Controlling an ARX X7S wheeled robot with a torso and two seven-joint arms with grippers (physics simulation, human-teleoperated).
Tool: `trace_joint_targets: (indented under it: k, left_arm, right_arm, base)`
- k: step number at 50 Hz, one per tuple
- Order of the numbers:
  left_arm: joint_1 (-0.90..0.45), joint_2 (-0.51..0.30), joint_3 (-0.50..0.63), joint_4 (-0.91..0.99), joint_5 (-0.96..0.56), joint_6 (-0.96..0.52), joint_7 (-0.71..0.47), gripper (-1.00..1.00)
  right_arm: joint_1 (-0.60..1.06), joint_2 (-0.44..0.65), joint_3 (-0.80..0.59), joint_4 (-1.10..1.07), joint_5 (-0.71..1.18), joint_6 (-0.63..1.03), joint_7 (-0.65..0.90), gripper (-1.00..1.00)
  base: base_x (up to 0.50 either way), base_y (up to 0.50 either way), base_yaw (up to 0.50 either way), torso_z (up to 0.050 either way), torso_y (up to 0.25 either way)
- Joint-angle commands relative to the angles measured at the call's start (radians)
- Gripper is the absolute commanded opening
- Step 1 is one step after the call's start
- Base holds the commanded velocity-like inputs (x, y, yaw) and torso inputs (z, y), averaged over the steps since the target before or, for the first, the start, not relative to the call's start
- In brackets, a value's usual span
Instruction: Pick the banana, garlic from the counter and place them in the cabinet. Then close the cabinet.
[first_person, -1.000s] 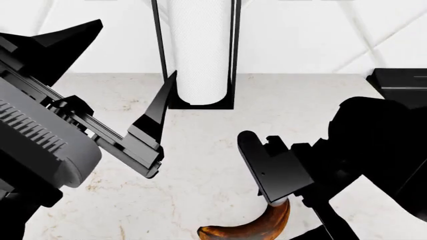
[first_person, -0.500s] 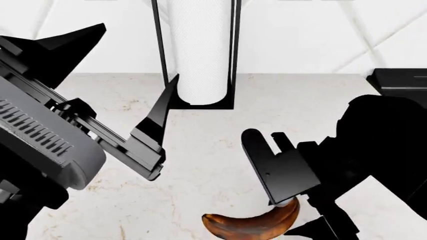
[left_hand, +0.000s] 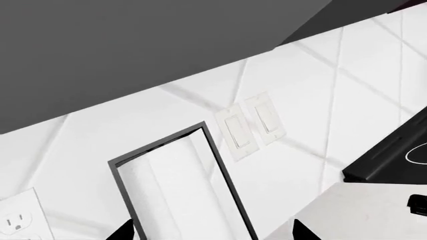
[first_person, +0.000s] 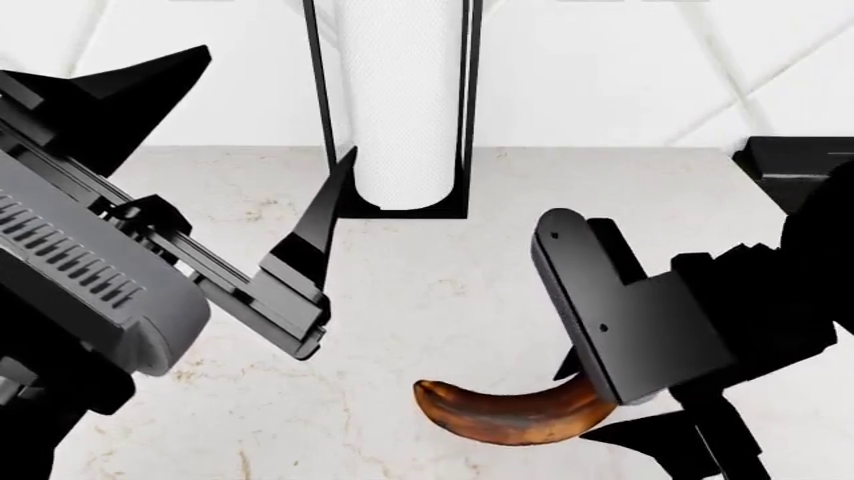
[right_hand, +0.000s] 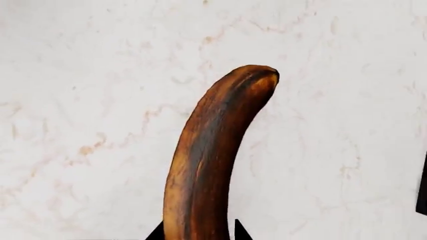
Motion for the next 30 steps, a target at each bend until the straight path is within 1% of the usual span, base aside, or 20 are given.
trace_joint_targets:
  k: [1,9,13,19,24,30]
  left_arm:
    - [0.003,-0.007,-0.003,-0.002,-0.003,0.005,-0.005,1.0]
    - [0.018,-0.01,-0.008,0.003,-0.008,0.013,-0.024,1.0]
    - [0.02,-0.01,-0.007,0.005,-0.008,0.011,-0.035,1.0]
    - [0.035,0.004,0.019,-0.02,0.05,0.011,-0.006,1.0]
    - [0.022,0.016,0.041,-0.044,0.089,0.004,0.02,1.0]
    - [-0.006,0.023,0.049,-0.07,0.094,-0.006,0.03,1.0]
  right_arm:
    - [0.024,0.057,0.081,-0.04,0.043,-0.007,0.054,-1.0]
    - [0.049,0.122,0.184,-0.091,0.114,0.014,0.139,-1.0]
    - [0.064,0.138,0.221,-0.113,0.135,0.044,0.192,-1.0]
    - [0.09,0.137,0.248,-0.144,0.144,0.112,0.255,-1.0]
    - [0.101,0.13,0.266,-0.146,0.142,0.16,0.309,-1.0]
    - [0.106,0.122,0.313,-0.158,0.173,0.205,0.383,-1.0]
  base:
    - [0.0,0.0,0.0,0.0,0.0]
    - [0.0,0.0,0.0,0.0,0.0]
    - [0.0,0.0,0.0,0.0,0.0]
    - [0.0,0.0,0.0,0.0,0.0]
    - [0.0,0.0,0.0,0.0,0.0]
    - [0.0,0.0,0.0,0.0,0.0]
